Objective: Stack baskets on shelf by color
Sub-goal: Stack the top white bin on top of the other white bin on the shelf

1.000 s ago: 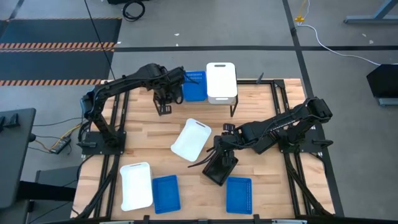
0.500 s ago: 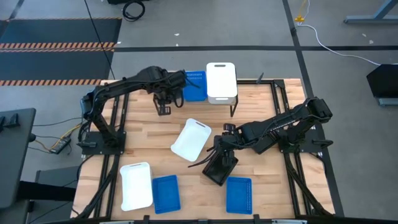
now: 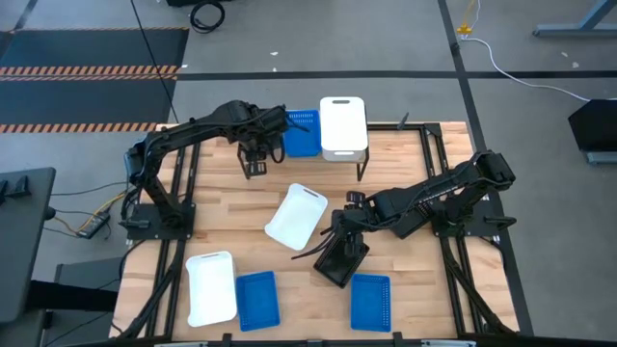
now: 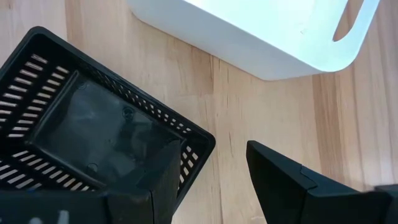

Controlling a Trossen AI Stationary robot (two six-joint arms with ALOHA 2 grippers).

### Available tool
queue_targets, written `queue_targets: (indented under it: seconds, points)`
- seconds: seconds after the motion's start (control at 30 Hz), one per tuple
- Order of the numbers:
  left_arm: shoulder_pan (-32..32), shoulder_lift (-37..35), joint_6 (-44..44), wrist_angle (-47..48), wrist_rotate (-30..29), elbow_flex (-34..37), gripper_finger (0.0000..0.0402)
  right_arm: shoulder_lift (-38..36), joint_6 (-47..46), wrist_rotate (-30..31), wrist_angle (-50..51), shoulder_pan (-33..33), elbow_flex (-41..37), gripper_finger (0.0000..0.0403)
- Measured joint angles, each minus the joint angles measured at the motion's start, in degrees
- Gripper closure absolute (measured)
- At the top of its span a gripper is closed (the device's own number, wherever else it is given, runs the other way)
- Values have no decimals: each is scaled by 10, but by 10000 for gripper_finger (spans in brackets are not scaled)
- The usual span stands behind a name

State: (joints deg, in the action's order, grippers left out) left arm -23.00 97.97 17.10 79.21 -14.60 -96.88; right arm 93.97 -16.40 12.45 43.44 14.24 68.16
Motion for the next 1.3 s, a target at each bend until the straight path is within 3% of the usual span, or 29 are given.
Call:
queue_targets:
  seconds: [0.3,0.57,0.73,0.97,1.3]
  points:
    - [21,0,-15,24,3,-10,211,0,0,0,3,0,0,212]
    - [66,-2,-79,57,16,-91,208,0,0,0,4,1,0,212]
    - [129,-1,-112,64,26,-99,213,0,0,0,4,1,0,212]
    - [225,0,-149,20,34,-37,213,0,0,0,5,10,0,212]
    - [302,0,-147,-102,106,118,217,-2,-6,-1,14,24,0,212]
